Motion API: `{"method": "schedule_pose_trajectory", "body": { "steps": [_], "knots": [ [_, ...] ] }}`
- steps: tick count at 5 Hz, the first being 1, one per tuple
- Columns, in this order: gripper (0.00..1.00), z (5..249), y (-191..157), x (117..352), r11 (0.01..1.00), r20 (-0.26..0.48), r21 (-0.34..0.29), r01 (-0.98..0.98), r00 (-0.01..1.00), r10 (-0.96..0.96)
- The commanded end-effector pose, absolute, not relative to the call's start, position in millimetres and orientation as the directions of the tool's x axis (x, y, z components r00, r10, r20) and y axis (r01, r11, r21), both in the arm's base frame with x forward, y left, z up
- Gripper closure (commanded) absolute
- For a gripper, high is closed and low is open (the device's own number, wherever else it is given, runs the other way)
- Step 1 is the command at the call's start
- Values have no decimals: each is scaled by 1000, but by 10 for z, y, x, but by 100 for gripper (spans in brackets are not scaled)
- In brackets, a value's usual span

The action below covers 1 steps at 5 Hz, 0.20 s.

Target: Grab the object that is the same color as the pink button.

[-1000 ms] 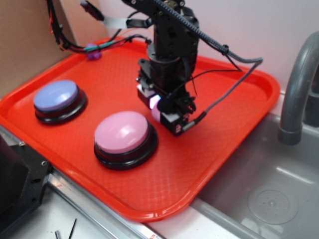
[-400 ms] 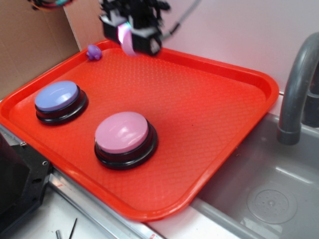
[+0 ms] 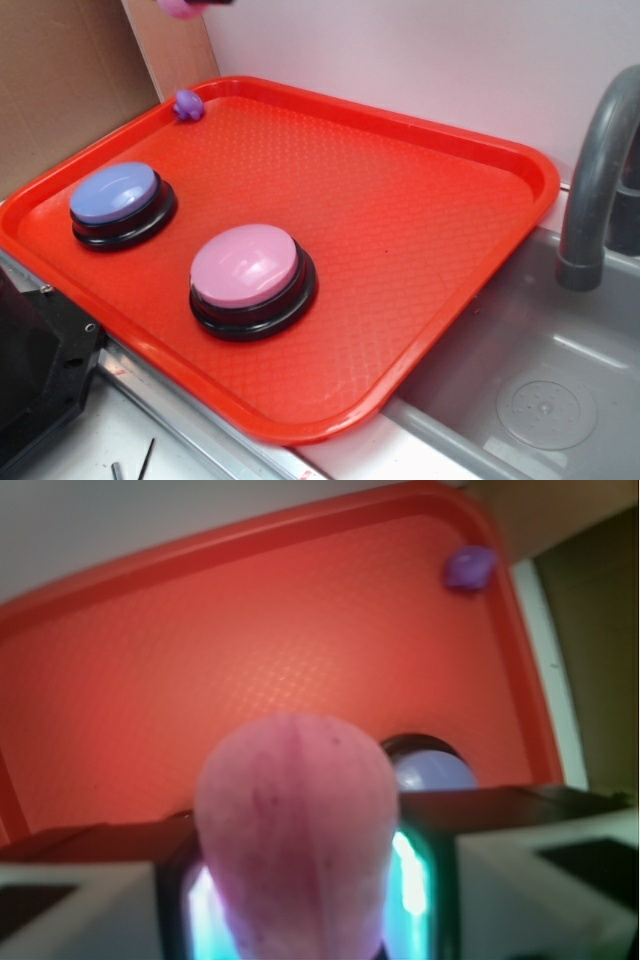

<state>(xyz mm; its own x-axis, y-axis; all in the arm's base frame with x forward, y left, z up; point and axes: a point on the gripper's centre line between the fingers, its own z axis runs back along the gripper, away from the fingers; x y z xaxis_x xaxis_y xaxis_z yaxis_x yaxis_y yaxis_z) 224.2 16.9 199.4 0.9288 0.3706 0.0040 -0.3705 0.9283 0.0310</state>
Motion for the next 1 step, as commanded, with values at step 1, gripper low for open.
{"method": "schedule_pose_trajectory", "body": {
  "steps": [1],
  "knots": [
    [0,2109,207,2338,962,-65,34,-270,960,272]
  ]
}}
